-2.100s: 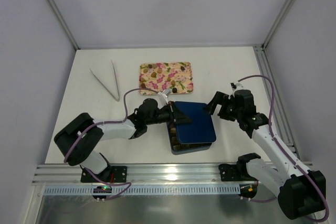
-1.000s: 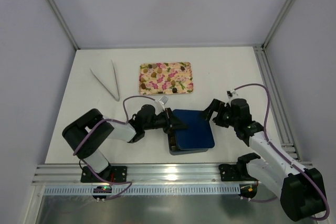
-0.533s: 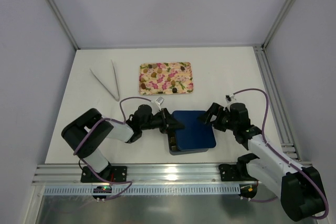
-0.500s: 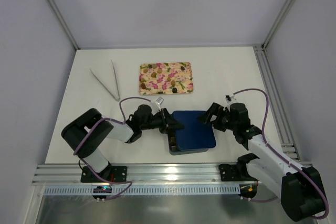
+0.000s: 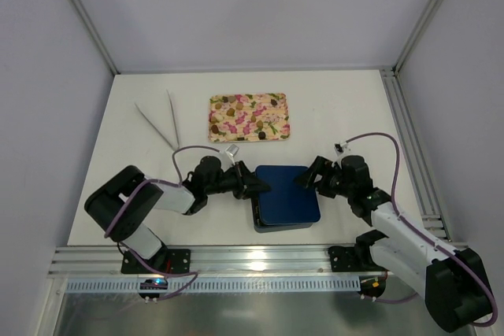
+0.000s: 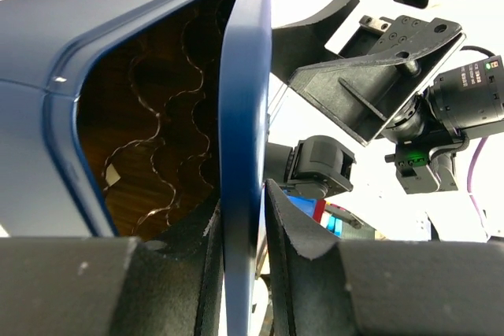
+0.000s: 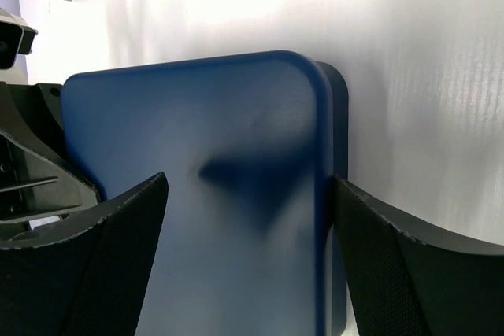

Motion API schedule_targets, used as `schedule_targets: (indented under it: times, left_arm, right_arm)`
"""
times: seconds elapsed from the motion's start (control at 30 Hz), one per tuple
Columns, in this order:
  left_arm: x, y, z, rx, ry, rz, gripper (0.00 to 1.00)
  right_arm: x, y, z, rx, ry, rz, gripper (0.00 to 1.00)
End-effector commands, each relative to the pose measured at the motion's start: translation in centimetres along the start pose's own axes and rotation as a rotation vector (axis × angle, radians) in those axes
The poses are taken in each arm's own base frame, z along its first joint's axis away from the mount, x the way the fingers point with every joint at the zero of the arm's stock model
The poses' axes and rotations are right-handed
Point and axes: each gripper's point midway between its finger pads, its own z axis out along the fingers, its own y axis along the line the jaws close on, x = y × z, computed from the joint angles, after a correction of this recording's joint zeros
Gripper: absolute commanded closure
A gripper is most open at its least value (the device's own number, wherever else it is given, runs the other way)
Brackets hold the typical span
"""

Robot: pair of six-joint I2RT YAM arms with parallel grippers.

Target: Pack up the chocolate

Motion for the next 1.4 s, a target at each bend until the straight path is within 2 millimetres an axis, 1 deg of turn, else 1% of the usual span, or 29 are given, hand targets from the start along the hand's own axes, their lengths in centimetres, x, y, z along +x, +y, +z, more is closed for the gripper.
schedule_targets:
  times: [0.0, 0.07, 0.13, 0.17, 0.2, 0.37, 0.5, 0.67, 0.83, 1.0, 1.13, 1.27, 1.3, 1.37]
  left_arm:
    - [0.1, -0.8, -0.8, 0.02, 0.006, 0.046, 0.76]
    - [-0.1, -0.8, -1.1, 0.016, 0.001, 0.06, 0.74]
    - [-0.1, -0.4, -1.3, -0.006, 0.002, 0.057, 0.72]
    - [-0.1, -0.4, -1.4, -0.014, 0.004, 0.062, 0.72]
    - [-0.1, -0.3, -1.5, -0.019, 0.004, 0.066, 0.72]
    - [-0.4, 0.6, -2.1, -0.06, 0.004, 0.064, 0.71]
    - [-0.4, 0.7, -2.6, -0.075, -0.001, 0.072, 0.7]
    - [-0.5, 1.4, -3.1, -0.117, -0.002, 0.075, 0.7]
    - [-0.6, 1.9, -3.8, -0.153, -0.008, 0.089, 0.69]
    - [-0.7, 1.7, -4.2, -0.169, -0.007, 0.105, 0.66]
    - [-0.6, 2.2, -4.7, -0.193, -0.006, 0.102, 0.65]
    - [-0.9, 1.8, -5.4, -0.199, -0.022, 0.12, 0.63]
    - [-0.8, 2.0, -5.6, -0.214, -0.019, 0.114, 0.63]
    - [-1.0, 1.9, -5.9, -0.219, -0.032, 0.125, 0.63]
  right_arm:
    - [-1.9, 1.6, 0.0, -0.023, -0.06, -0.026, 0.17]
    - [-1.8, 1.6, 0.1, -0.018, -0.055, -0.028, 0.17]
    - [-1.7, 1.9, 0.2, -0.021, -0.049, -0.035, 0.17]
    - [-1.6, 1.8, 0.3, -0.016, -0.046, -0.036, 0.17]
    - [-1.2, 1.5, 0.3, 0.001, -0.029, -0.032, 0.17]
    - [-1.1, 1.7, 0.5, 0.008, -0.024, -0.046, 0.17]
    - [-1.1, 1.8, 0.6, 0.015, -0.022, -0.05, 0.17]
    - [-1.1, 2.2, 0.7, 0.013, -0.016, -0.06, 0.17]
    - [-0.9, 2.1, 0.9, 0.035, -0.01, -0.076, 0.18]
    - [-0.8, 2.1, 0.9, 0.046, -0.005, -0.079, 0.17]
    - [-0.8, 2.0, 0.9, 0.056, -0.007, -0.087, 0.17]
    - [-0.8, 1.8, 0.8, 0.065, -0.005, -0.089, 0.17]
    - [-0.8, 1.8, 0.8, 0.065, -0.006, -0.087, 0.17]
    - [-0.7, 1.7, 0.8, 0.068, -0.004, -0.089, 0.17]
